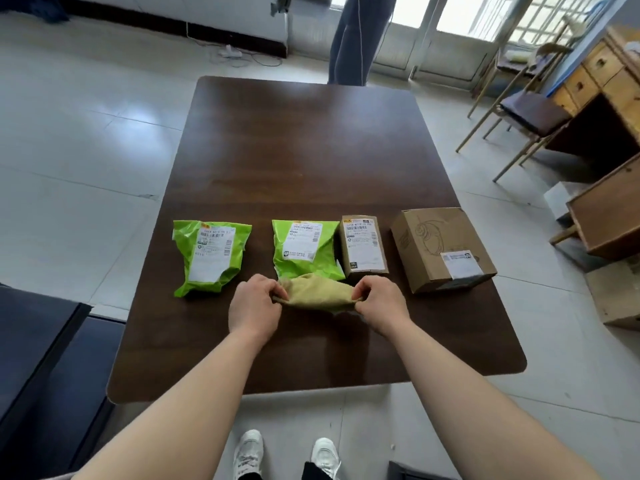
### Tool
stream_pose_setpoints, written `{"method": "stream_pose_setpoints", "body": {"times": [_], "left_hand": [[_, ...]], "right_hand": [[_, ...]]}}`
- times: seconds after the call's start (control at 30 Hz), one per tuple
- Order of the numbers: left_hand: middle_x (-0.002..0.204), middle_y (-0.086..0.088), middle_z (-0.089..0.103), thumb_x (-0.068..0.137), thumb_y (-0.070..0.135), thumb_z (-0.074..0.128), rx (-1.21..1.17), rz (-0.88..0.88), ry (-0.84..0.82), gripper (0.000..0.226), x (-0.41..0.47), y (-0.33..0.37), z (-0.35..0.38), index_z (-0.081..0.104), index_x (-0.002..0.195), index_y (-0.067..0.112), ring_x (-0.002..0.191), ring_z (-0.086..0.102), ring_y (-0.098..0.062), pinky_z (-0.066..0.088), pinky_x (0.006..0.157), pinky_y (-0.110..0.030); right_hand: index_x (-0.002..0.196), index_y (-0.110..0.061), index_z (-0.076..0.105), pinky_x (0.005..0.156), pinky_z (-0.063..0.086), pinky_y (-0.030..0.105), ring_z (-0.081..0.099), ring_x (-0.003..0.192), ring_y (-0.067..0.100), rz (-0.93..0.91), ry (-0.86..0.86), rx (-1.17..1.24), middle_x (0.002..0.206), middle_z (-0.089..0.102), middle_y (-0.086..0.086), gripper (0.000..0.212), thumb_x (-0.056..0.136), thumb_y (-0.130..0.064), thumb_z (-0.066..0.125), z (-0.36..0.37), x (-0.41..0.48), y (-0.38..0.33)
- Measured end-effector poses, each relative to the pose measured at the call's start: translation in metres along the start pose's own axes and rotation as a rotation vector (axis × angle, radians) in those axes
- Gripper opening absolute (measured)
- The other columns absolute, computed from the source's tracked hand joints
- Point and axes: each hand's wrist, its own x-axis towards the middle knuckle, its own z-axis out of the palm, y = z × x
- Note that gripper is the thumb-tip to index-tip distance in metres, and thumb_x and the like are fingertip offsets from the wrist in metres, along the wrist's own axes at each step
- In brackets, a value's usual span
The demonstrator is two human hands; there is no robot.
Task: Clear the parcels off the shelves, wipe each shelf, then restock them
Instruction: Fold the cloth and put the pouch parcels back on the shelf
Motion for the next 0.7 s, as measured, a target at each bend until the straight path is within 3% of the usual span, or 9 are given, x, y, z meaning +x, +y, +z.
{"method": "stream_pose_setpoints", "body": {"times": [0.23,0.33,0.4,0.53,0.7], "left_hand": [[0.107,0.005,0.055,0.08,-0.001,0.052,0.123,-0.176,-0.312,0.034,-0.042,-0.032,0.044,0.064,0.078,0.031,0.099,0.058,-0.018,0.049,0.085,-0.031],[0.113,0.002,0.059,0.081,0.002,0.048,0.106,-0.27,-0.38,0.035,-0.051,-0.034,0.048,0.068,0.089,0.03,0.099,0.059,-0.019,0.048,0.081,-0.025],[0.114,0.001,0.059,0.085,0.007,0.052,0.08,-0.278,-0.366,0.029,-0.052,-0.032,0.048,0.07,0.092,0.029,0.098,0.06,-0.019,0.047,0.08,-0.023],[0.116,-0.001,0.062,0.089,0.014,0.055,-0.013,-0.303,-0.22,0.022,-0.049,-0.022,0.033,0.07,0.102,0.025,0.1,0.059,-0.019,0.044,0.078,-0.023],[0.122,-0.005,0.062,0.087,0.013,0.056,-0.132,-0.313,-0.016,0.033,-0.035,-0.01,0.0,0.063,0.12,0.016,0.111,0.057,-0.02,0.043,0.094,-0.028]], "right_hand": [[0.073,-0.032,0.063,0.086,0.048,0.027,0.059,0.098,0.016,-0.108,-0.33,-0.217,0.099,0.054,-0.009,0.021,0.078,-0.011,0.061,0.035,-0.006,0.043],[0.069,-0.032,0.067,0.08,0.049,0.024,0.063,0.094,0.014,-0.072,-0.402,-0.213,0.09,0.061,-0.012,0.021,0.075,-0.012,0.061,0.033,-0.006,0.048],[0.066,-0.031,0.067,0.074,0.05,0.024,0.064,0.087,0.014,-0.05,-0.393,-0.191,0.082,0.064,-0.011,0.02,0.073,-0.014,0.06,0.027,-0.004,0.046],[0.069,-0.031,0.066,0.074,0.047,0.025,0.061,0.088,0.016,-0.106,-0.26,-0.07,0.091,0.062,-0.008,0.012,0.071,-0.02,0.061,0.012,-0.002,0.025],[0.115,-0.022,0.066,0.097,0.046,0.033,0.057,0.112,0.019,-0.191,-0.186,0.02,0.126,0.059,0.001,0.032,0.083,-0.021,0.062,0.008,0.01,-0.015]]}}
